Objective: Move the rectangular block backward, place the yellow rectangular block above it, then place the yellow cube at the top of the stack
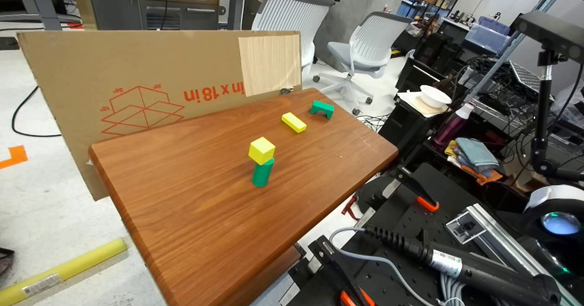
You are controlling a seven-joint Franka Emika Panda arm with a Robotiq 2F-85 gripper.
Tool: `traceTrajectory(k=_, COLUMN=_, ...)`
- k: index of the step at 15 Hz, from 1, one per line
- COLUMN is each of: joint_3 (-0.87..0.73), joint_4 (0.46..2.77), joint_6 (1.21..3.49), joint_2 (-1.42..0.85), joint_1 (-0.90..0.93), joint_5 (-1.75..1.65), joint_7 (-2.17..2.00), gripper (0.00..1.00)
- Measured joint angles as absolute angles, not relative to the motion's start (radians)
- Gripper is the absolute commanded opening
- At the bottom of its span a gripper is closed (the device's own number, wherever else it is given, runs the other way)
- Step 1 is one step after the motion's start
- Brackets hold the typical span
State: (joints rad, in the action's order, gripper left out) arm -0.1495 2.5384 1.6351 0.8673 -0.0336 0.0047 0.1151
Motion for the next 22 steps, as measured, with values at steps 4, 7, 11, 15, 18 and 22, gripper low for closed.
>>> traceTrajectory(k=4, joint_3=-0.134, joint_4=2.598, joint_6=1.778, joint_2=0.807, joint_1=-0.022, joint_5=0.000, joint_7=0.156, gripper=1.00)
traceTrajectory(k=7, joint_3=-0.136, joint_4=2.650, joint_6=1.965, joint_2=0.699, joint_1=-0.014, joint_5=-0.007, joint_7=0.228, gripper=1.00)
traceTrajectory(k=11, joint_3=-0.148, joint_4=2.680, joint_6=2.258, joint_2=0.482, joint_1=-0.014, joint_5=-0.012, joint_7=0.305, gripper=1.00)
traceTrajectory(k=15, joint_3=-0.157, joint_4=2.632, joint_6=2.417, joint_2=0.222, joint_1=-0.023, joint_5=-0.018, joint_7=0.342, gripper=1.00)
traceTrajectory(k=18, joint_3=-0.162, joint_4=2.520, joint_6=2.415, joint_2=0.034, joint_1=-0.045, joint_5=-0.032, joint_7=0.387, gripper=1.00)
traceTrajectory(k=22, joint_3=-0.163, joint_4=2.315, joint_6=2.416, joint_2=-0.214, joint_1=-0.097, joint_5=-0.095, joint_7=0.397, gripper=1.00)
